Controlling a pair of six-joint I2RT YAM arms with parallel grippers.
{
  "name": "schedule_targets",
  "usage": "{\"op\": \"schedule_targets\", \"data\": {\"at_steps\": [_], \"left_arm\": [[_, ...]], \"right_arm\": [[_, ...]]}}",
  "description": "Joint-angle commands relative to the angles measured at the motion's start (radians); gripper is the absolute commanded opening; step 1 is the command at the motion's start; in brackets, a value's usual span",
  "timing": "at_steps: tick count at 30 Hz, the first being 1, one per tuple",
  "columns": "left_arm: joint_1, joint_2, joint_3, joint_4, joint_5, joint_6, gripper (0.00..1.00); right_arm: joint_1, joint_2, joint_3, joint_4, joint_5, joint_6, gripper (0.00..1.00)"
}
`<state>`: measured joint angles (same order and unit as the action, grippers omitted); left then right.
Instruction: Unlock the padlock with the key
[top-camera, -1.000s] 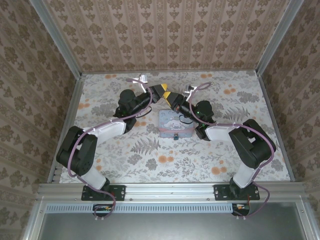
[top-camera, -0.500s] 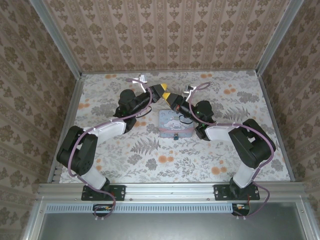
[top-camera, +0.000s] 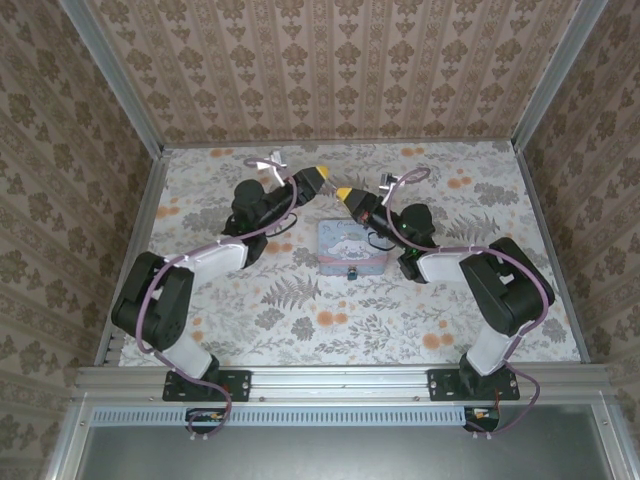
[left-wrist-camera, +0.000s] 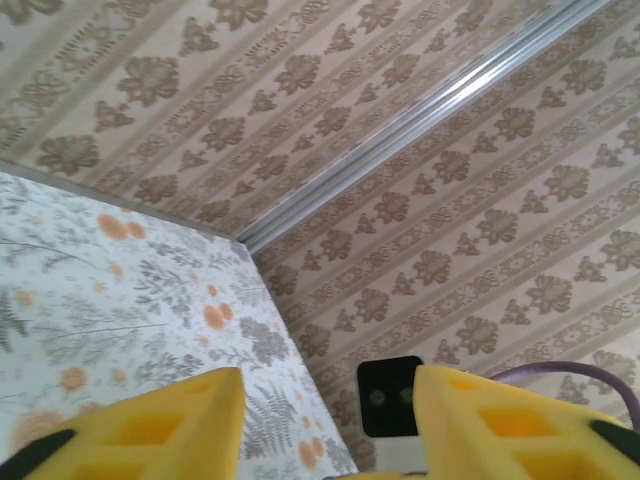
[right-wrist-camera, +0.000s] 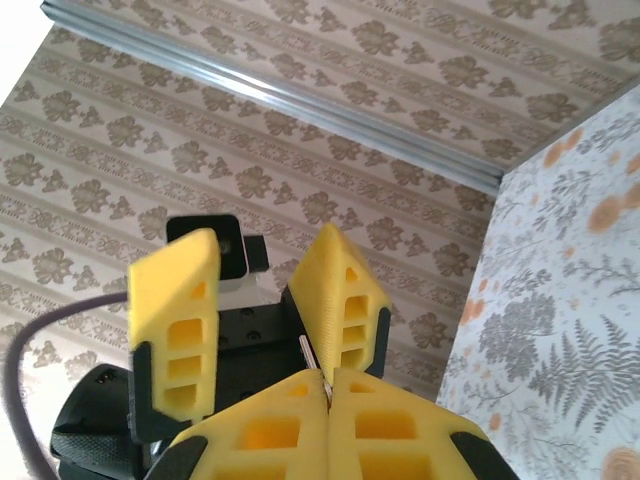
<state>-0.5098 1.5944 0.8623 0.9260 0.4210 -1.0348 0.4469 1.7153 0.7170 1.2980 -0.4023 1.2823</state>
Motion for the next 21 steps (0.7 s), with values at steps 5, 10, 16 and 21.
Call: {"op": "schedule_targets", "data": {"at_steps": [5,10,16,21], "left_arm": [[0.047,-0.151,-0.066,-0.066,0.036,0.009,0.61],[0.047,-0.218,-0.08,-0.262,0.086,0.061,0.65],[-0.021,-0.27,-0.075,-0.528,0.062,0.188,0.67],[-0.123,-0.255,-0.085,-0.626,0.025,0.237,0.7]], "right_arm": [[-0.029,-0.048,-0.044,0.02,-0.071,-0.048,0.0],[-0.053,-0.042,-0.094,0.003,-0.084,-0.059,0.0],[-0.113,-0.084,-0.184,-0.114,-0.059,-0.122,0.0],[-0.18,-0.147,-0.256,-0.172,-0.045,-0.148,0.0]]}}
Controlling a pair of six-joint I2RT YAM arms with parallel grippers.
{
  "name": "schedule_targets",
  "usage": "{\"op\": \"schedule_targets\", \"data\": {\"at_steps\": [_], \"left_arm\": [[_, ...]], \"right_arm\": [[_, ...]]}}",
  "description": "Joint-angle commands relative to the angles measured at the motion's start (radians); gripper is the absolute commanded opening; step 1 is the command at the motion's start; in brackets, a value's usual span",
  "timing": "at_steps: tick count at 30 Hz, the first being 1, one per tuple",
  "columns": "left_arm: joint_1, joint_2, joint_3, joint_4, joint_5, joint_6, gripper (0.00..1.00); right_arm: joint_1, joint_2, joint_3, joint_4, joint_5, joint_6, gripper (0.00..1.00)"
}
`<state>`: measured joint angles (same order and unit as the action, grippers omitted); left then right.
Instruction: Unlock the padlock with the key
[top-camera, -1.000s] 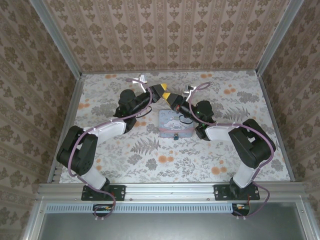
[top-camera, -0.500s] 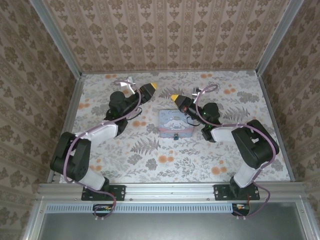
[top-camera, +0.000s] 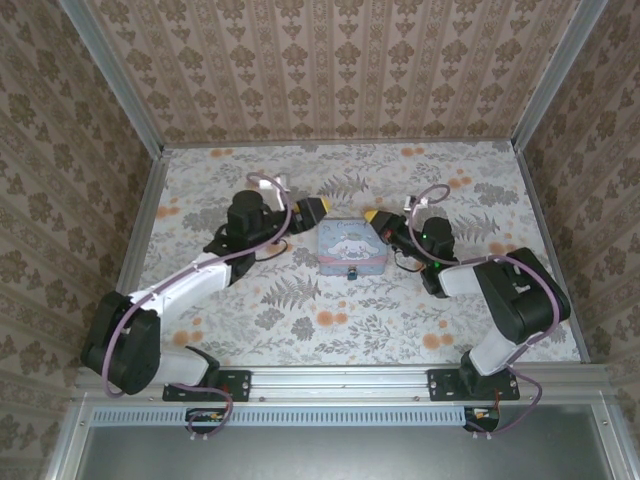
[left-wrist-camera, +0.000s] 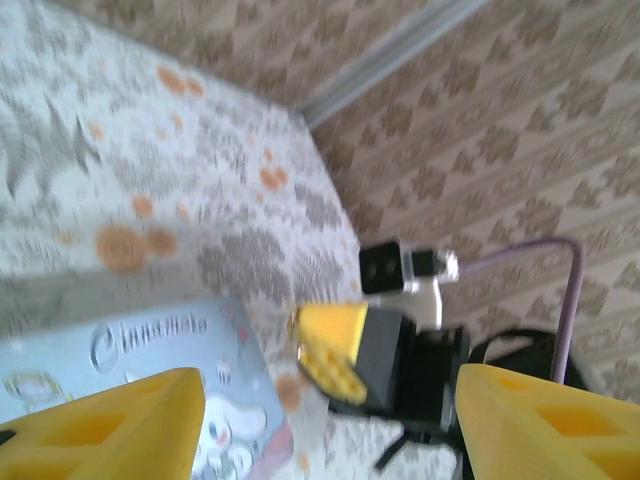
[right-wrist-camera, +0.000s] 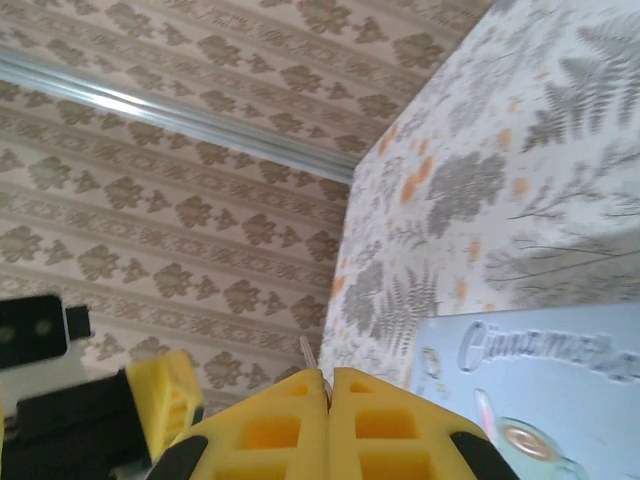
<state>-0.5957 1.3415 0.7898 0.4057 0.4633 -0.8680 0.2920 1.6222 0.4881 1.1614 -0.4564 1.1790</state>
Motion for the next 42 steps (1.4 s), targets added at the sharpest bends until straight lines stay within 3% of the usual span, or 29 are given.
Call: {"op": "schedule_targets", "data": {"at_steps": [1,16,21,31,42], "left_arm": [[-0.059,0.002,-0.022,-0.111,-0.029,0.067,0.7],[-0.31,0.142,-0.134,0.045,-0.148,-0.056,0.72],[-0.309,0.19,-0.134,0.089,-0.167,-0.059,0.72],[-0.215,0.238,-0.114,0.111,-0.144,-0.052,0.72],[-0.2,0.271,-0.078,0.117,-0.124,-0.049,0.72]], "right_arm": [[-0.04,-0.068,-0.044,-0.05,0.019,-0.046,0.0],[-0.097,-0.099,-0.196,-0.023,0.125,-0.063,0.0],[-0.097,-0.047,-0.201,0.038,0.136,-0.043,0.0],[-0.084,0.089,-0.184,0.161,0.136,0.008,0.0],[-0.018,0.139,-0.079,0.16,0.17,0.04,0.0]]}}
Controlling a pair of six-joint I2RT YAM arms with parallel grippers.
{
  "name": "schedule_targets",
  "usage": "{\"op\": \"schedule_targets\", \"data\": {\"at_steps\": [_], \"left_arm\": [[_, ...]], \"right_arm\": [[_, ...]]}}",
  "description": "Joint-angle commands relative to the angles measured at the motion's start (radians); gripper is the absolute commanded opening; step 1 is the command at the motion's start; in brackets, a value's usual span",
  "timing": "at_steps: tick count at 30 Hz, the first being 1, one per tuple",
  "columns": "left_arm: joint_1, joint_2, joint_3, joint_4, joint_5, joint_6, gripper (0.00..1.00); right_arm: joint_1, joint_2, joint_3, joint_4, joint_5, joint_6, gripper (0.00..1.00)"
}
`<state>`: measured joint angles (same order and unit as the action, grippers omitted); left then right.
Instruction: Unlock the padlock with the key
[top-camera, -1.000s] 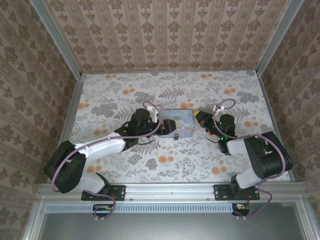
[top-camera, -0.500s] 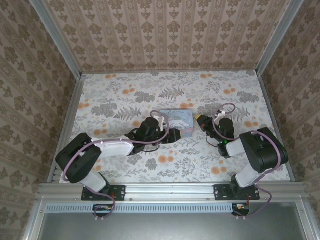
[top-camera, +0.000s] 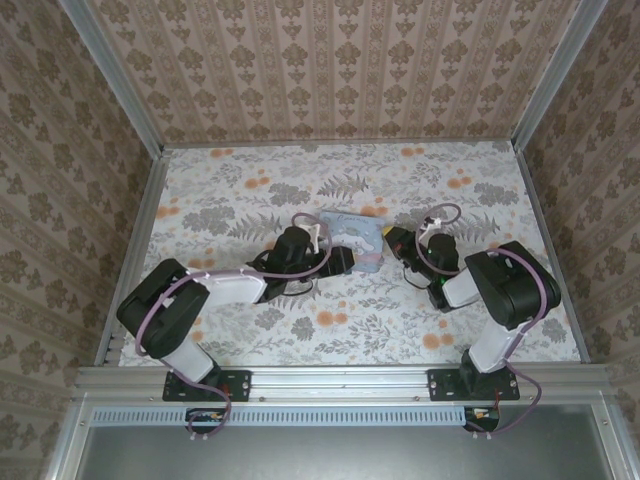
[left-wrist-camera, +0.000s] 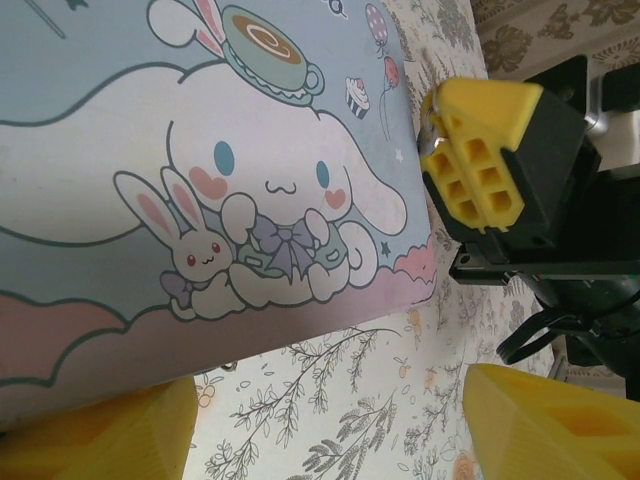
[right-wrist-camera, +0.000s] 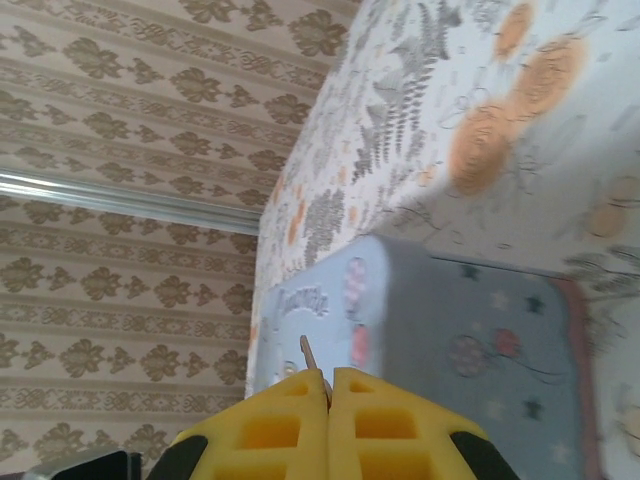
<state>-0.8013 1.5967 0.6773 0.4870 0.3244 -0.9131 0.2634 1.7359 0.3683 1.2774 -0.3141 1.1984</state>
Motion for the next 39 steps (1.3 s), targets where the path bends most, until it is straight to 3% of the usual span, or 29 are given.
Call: {"op": "schedule_targets", "data": {"at_steps": [1,16,22,32,39], "left_arm": [[0.006,0.017,0.035,0.036,0.014,-0.005,0.72],[0.012,-0.006,0.029,0.052,0.024,-0.009,0.73],[0.022,-0.079,-0.01,-0.021,0.0,0.033,0.76],[0.023,-0.132,-0.003,-0.173,0.019,0.221,0.82],[-0.029,-0.112,0.036,-0.267,0.016,0.368,0.85]], "right_arm": [[0.014,0.034,0.05,0.043,0.027,0.025,0.0],[0.037,0.144,0.137,0.057,0.033,0.05,0.0],[0.027,0.136,0.152,0.049,0.016,0.046,0.0],[0.011,-0.07,0.126,-0.164,0.004,-0.073,0.0],[0.013,-0.196,0.155,-0.333,-0.037,-0.138,0.0]]}}
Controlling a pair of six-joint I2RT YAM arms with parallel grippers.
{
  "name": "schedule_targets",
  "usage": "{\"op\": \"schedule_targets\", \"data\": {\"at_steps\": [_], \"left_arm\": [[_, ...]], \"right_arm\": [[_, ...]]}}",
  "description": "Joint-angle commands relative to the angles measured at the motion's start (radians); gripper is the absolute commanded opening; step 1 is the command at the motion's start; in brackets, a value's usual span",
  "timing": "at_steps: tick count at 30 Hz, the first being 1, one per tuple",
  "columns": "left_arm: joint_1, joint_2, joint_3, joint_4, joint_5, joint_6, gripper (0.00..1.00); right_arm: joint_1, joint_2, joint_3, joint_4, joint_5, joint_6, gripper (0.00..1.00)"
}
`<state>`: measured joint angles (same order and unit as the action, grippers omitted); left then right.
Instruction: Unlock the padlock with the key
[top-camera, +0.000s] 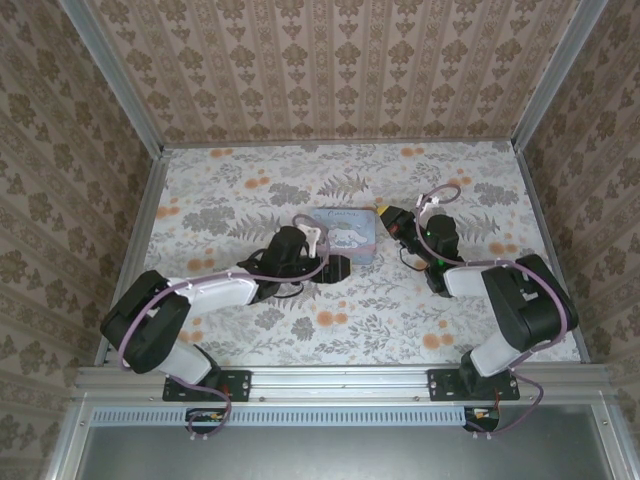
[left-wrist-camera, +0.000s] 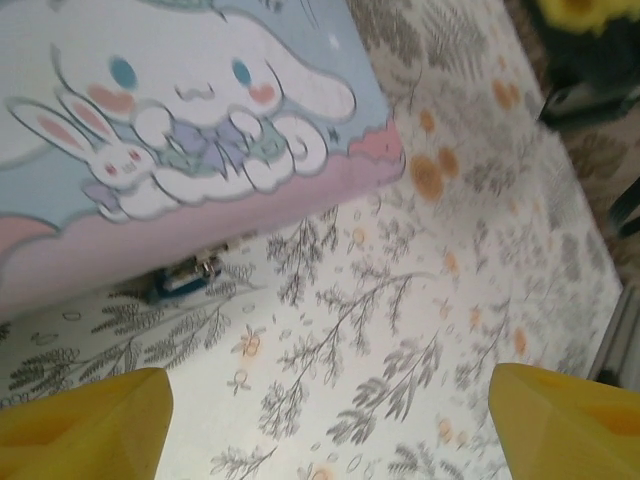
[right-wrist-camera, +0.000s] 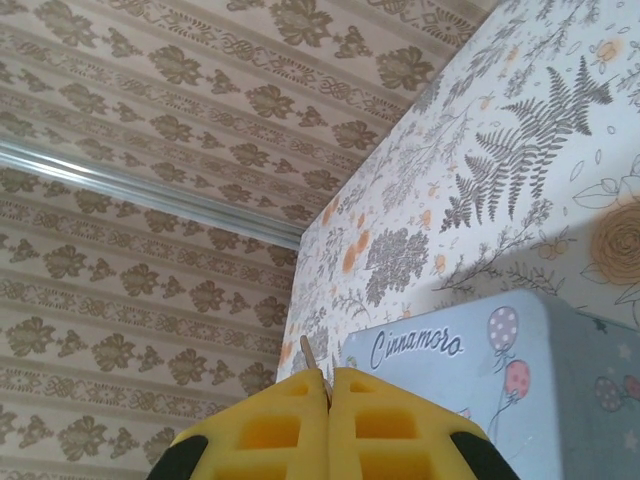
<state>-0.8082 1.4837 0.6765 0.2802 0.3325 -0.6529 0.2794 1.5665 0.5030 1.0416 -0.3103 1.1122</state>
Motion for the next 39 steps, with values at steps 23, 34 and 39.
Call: {"op": "schedule_targets", "data": {"at_steps": [23,34,39], "left_arm": [[-0.043,0.216,0.064,0.093,-0.129,0.243,0.86],[-0.043,0.298,0.059,0.224,-0.156,0.304,0.86],[-0.044,0.354,0.058,0.295,-0.147,0.298,0.85]], "right_arm": [[0.091,0.199,0.096,0.036,-0.109,0.043,0.0],[0.091,0.227,0.086,0.048,-0.091,0.045,0.0],[0.09,0.23,0.085,0.043,-0.088,0.043,0.0]]}}
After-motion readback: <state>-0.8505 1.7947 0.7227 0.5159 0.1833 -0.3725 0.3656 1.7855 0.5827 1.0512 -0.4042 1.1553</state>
